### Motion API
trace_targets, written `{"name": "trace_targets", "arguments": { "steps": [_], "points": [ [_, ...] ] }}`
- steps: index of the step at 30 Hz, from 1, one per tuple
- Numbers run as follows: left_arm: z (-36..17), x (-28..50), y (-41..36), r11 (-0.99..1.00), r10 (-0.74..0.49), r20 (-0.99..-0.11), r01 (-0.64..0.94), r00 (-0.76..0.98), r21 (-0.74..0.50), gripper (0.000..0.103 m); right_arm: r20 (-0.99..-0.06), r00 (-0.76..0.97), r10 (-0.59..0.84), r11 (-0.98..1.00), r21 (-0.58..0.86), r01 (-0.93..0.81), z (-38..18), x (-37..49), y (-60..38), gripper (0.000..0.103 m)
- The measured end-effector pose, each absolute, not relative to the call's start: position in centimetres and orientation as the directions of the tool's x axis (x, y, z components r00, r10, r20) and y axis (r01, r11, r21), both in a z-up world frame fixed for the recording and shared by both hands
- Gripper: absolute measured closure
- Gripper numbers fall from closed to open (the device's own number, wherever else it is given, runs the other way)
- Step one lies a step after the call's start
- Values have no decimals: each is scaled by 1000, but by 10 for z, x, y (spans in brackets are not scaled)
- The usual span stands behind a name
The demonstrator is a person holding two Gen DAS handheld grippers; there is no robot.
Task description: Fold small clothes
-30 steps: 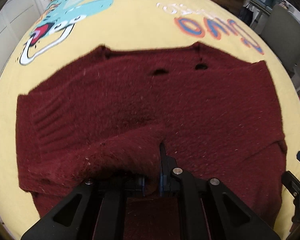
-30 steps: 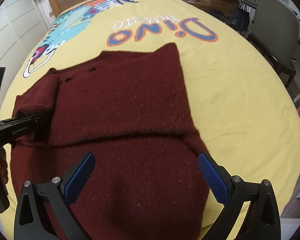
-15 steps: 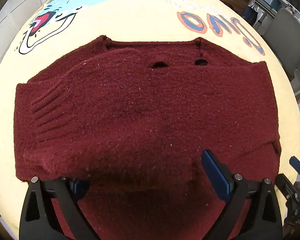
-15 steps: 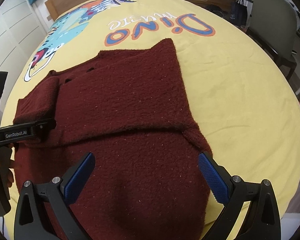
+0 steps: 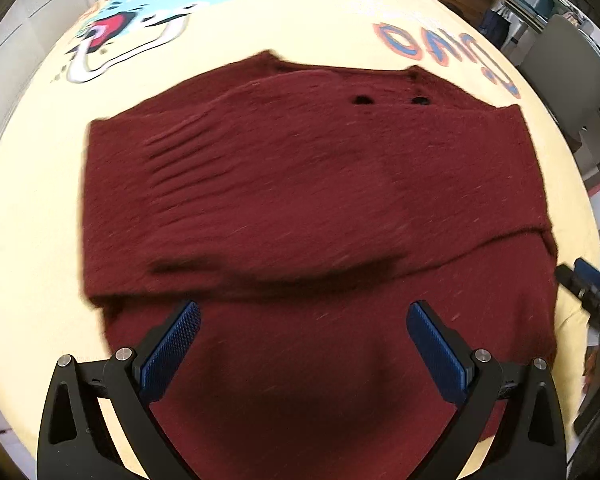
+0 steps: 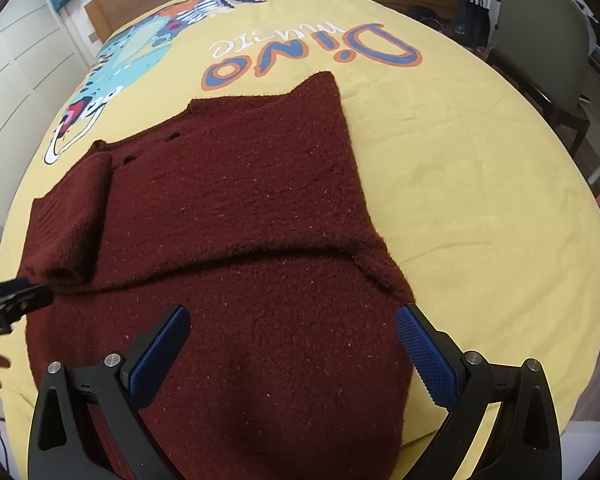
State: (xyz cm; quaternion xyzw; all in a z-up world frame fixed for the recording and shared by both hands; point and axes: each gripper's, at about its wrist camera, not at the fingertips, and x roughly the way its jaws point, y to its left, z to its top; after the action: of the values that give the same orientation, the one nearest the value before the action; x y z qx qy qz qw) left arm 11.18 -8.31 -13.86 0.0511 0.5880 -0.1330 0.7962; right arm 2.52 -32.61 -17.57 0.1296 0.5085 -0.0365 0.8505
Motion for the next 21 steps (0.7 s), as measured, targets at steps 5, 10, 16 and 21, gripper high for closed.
{"name": "trace_targets", "arguments": {
  "steps": [5,10,16,21],
  "points": [
    [-141,105,-28,972,-103,-956,233,276,-37,1,-880,470,68,967,174,186,-177,28,-323,0],
    [-157,114,28,990,-1,-959,136,282,39,1,-887,457,68,970,166,177,-180,31,-314,0],
    [-178,133,56,997,-4,-953,71,304,18,5,-902,426,75,981,143,131,-186,31,-293,0],
    [-187,144,51,998,-33,-953,68,302,-13,30,-910,411,59,991,104,88,-185,33,-278,0]
  ]
}}
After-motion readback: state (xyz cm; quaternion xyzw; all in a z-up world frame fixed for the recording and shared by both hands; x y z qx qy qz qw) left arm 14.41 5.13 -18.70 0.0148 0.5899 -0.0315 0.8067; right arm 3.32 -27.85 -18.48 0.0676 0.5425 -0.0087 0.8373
